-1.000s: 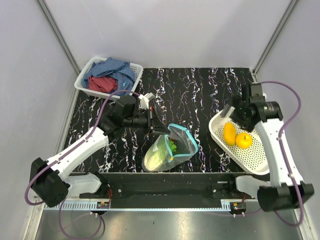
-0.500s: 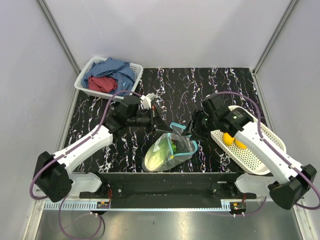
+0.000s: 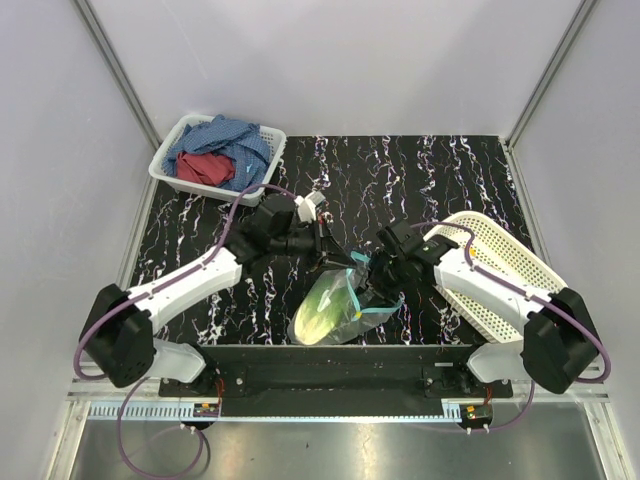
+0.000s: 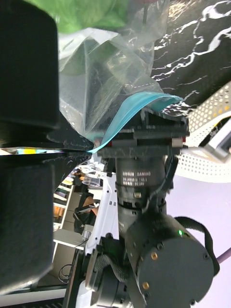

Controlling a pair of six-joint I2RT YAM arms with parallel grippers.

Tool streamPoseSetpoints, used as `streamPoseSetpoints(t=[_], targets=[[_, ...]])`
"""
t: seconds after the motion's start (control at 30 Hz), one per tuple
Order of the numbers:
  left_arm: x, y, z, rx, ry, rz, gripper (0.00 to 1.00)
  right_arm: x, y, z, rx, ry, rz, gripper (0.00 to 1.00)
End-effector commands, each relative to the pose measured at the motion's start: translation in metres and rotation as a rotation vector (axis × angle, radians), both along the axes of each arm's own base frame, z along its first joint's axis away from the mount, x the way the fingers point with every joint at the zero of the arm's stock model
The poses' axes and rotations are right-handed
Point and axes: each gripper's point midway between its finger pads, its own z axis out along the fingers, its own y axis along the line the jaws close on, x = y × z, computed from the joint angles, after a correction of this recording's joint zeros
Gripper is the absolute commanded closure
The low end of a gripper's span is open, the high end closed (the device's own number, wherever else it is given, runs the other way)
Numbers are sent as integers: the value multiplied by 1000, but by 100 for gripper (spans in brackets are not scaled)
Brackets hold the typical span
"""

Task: Open the zip-top bag and remove the fake food

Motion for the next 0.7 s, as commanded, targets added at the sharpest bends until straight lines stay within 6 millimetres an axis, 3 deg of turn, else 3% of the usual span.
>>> streamPoseSetpoints(t=[0.0,0.3,0.53,0.67], targets=[[3,-19,10,-49,-44,-15,100,-3,8,-12,49,23,-23,47],[-11,-32,-13,-15,-7,-54,100,-24,6,-40,69,70,1,41],[-14,-31,-25,3,5,-56,100,-44,20,-55,82,88,77,24],[-15,-29,-31,15,13,-55,100,-48,24,-63,81,94,81,21]])
